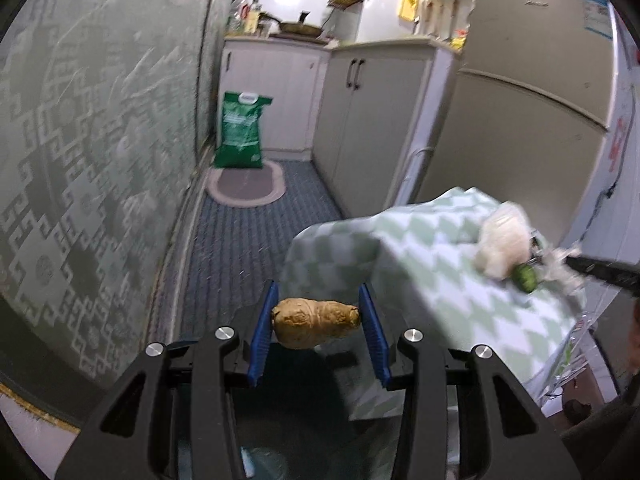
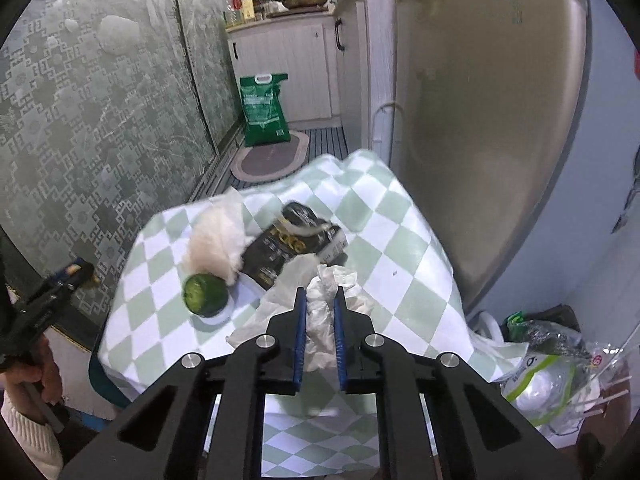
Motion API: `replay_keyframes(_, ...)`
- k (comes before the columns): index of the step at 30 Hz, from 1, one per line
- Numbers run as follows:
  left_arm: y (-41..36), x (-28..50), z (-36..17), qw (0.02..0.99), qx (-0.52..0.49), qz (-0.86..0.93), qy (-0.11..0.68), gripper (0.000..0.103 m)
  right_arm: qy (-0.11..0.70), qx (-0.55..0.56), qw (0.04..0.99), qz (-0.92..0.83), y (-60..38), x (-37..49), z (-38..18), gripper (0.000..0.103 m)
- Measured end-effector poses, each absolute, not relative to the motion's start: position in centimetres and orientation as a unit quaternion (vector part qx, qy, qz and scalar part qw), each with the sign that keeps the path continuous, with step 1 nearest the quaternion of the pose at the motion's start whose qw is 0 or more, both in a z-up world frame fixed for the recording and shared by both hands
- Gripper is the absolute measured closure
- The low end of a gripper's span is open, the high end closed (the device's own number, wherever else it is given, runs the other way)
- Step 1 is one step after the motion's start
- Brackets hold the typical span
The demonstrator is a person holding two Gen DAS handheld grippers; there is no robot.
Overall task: Collect trash
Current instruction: 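Drop the ginger into the teal bin while the right tool drops the tissue there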
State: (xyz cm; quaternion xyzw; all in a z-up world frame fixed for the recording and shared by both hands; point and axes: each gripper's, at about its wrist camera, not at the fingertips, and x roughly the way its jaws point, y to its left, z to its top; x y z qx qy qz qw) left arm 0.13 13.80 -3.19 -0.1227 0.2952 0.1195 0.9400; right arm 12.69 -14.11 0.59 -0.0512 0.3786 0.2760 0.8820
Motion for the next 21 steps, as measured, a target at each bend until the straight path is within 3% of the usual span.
replay_keyframes(10,16.3,-0.6,-7.5,0.908,-0.132,0.149,0.369,0.059,0.32,-0.047,0.902,0.287,-12.9,10.6,4.6,0.091)
replay_keyframes(21,17.2,-0.9,-13.2,0.861,-0.114,0.147,0.474,0.058,0.307,-0.059,0.865,0.392,-6.1,7.1,5.4,0.091)
